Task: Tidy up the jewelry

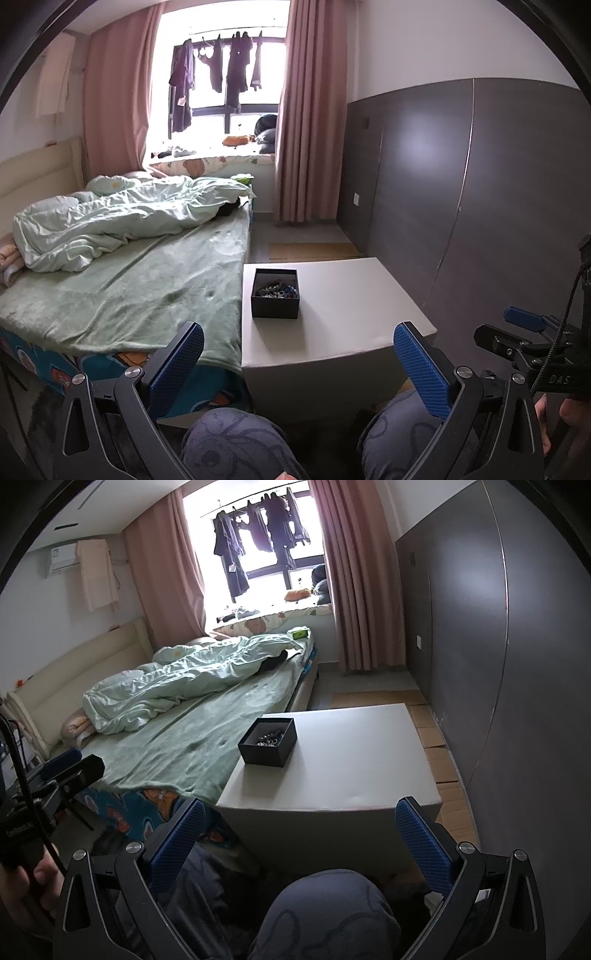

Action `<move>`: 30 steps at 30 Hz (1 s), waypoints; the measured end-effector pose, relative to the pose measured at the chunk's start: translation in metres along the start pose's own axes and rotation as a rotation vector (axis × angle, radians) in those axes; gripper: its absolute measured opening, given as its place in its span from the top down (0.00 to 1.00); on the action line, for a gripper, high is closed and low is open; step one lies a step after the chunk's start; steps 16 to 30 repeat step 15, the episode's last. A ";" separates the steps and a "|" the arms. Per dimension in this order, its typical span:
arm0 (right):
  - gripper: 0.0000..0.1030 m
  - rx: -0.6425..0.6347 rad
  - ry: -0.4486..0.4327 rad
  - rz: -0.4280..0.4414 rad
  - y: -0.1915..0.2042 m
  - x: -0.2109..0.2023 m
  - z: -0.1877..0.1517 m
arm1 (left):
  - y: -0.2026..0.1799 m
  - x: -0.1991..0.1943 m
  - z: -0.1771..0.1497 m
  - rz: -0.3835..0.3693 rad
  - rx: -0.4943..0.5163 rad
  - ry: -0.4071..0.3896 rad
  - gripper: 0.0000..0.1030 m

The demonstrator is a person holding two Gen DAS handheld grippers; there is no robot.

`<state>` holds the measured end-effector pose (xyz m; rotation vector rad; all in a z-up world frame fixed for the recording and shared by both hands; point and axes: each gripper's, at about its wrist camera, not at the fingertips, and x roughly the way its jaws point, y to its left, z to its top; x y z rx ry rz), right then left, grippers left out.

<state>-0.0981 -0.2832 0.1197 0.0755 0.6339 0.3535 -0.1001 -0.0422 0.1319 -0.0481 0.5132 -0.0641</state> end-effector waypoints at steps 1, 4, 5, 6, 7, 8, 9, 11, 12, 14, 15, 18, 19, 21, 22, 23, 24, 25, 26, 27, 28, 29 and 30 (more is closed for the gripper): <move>0.00 0.000 0.001 0.001 0.000 0.000 0.000 | 0.000 0.001 0.001 -0.002 -0.001 0.001 0.00; 0.00 0.000 0.005 0.001 -0.001 0.002 -0.001 | 0.001 0.004 0.000 -0.009 -0.004 0.008 0.00; 0.00 0.001 0.007 0.001 0.000 0.003 -0.002 | 0.001 0.005 -0.001 -0.010 -0.004 0.010 0.00; 0.00 0.002 0.008 0.001 0.000 0.004 -0.002 | 0.001 0.007 -0.001 -0.011 -0.005 0.011 0.00; 0.00 0.003 0.010 0.000 0.000 0.005 -0.002 | 0.001 0.008 -0.001 -0.012 -0.003 0.011 0.00; 0.00 0.005 0.013 -0.001 -0.001 0.006 -0.003 | 0.001 0.010 -0.001 -0.014 0.002 0.012 0.00; 0.00 0.008 0.016 -0.001 -0.002 0.008 -0.003 | 0.000 0.012 -0.001 -0.012 0.005 0.013 0.00; 0.00 0.014 0.021 -0.003 -0.002 0.012 -0.002 | 0.001 0.016 0.000 -0.008 0.006 0.016 0.00; 0.00 0.018 0.023 -0.003 -0.003 0.014 -0.002 | 0.001 0.017 -0.001 -0.011 0.004 0.017 0.00; 0.00 0.025 0.027 -0.005 -0.005 0.019 -0.001 | 0.003 0.024 -0.001 -0.013 0.000 0.023 0.00; 0.00 0.031 0.029 -0.009 -0.006 0.022 -0.001 | 0.003 0.026 -0.001 -0.012 0.000 0.026 0.00; 0.00 0.031 0.029 -0.009 -0.006 0.022 -0.001 | 0.003 0.026 -0.001 -0.012 0.000 0.026 0.00; 0.00 0.031 0.029 -0.009 -0.006 0.022 -0.001 | 0.003 0.026 -0.001 -0.012 0.000 0.026 0.00; 0.00 0.031 0.029 -0.009 -0.006 0.022 -0.001 | 0.003 0.026 -0.001 -0.012 0.000 0.026 0.00; 0.00 0.031 0.029 -0.009 -0.006 0.022 -0.001 | 0.003 0.026 -0.001 -0.012 0.000 0.026 0.00; 0.00 0.031 0.029 -0.009 -0.006 0.022 -0.001 | 0.003 0.026 -0.001 -0.012 0.000 0.026 0.00; 0.00 0.031 0.029 -0.009 -0.006 0.022 -0.001 | 0.003 0.026 -0.001 -0.012 0.000 0.026 0.00; 0.00 0.031 0.029 -0.009 -0.006 0.022 -0.001 | 0.003 0.026 -0.001 -0.012 0.000 0.026 0.00; 0.00 0.031 0.029 -0.009 -0.006 0.022 -0.001 | 0.003 0.026 -0.001 -0.012 0.000 0.026 0.00; 0.00 0.031 0.029 -0.009 -0.006 0.022 -0.001 | 0.003 0.026 -0.001 -0.012 0.000 0.026 0.00; 0.00 0.031 0.029 -0.009 -0.006 0.022 -0.001 | 0.003 0.026 -0.001 -0.012 0.000 0.026 0.00; 0.00 0.031 0.029 -0.009 -0.006 0.022 -0.001 | 0.003 0.026 -0.001 -0.012 0.000 0.026 0.00; 0.00 0.031 0.029 -0.009 -0.006 0.022 -0.001 | 0.003 0.026 -0.001 -0.012 0.000 0.026 0.00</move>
